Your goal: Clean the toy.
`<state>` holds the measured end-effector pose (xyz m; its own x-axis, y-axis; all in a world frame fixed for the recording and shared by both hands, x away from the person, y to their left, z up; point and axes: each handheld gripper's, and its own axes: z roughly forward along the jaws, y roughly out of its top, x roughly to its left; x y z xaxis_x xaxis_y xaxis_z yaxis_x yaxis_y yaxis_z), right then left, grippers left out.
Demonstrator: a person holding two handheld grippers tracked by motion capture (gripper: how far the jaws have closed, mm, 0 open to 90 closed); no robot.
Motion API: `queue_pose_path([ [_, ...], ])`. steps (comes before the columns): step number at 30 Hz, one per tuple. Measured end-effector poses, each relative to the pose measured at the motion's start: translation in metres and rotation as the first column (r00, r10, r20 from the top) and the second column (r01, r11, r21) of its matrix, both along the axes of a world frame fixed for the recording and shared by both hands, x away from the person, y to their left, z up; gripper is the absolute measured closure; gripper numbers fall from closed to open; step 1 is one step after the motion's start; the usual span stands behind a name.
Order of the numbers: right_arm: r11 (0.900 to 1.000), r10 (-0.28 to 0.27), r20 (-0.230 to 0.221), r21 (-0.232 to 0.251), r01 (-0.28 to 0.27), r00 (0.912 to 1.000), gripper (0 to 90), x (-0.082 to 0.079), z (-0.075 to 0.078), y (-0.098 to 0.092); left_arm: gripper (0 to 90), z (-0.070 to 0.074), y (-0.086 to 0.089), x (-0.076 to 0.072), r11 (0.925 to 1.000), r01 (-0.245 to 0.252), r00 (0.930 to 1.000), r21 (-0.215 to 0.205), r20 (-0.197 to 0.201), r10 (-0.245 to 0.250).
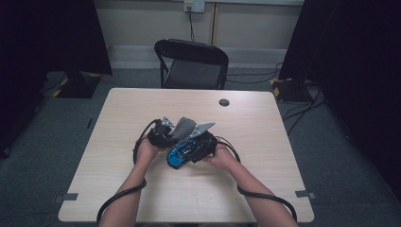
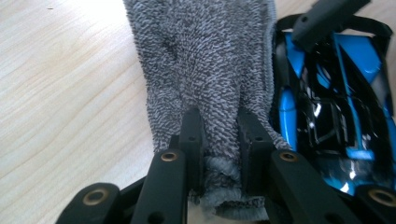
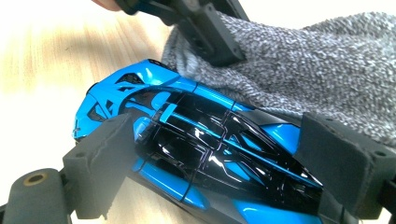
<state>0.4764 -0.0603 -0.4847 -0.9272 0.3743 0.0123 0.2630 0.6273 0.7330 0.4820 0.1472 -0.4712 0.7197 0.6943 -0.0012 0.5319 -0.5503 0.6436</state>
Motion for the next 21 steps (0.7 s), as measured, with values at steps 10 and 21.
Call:
queue_pose_path([
  [10, 1.000, 0.002, 0.000, -0.002, -0.002, 1.0000, 11.4, 0.000, 0.000, 0.001, 74.8, 0.005, 0.014, -0.011, 0.9998, 0.018, 0.9998, 0.009, -0.013, -0.018],
  [21, 1.000, 0.001, -0.003, -0.002, -0.001, 1.0000, 11.4, -0.001, 0.000, 0.001, 74.7, 0.006, 0.035, -0.031, 0.9999, 0.008, 0.9997, 0.006, -0.023, -0.008],
])
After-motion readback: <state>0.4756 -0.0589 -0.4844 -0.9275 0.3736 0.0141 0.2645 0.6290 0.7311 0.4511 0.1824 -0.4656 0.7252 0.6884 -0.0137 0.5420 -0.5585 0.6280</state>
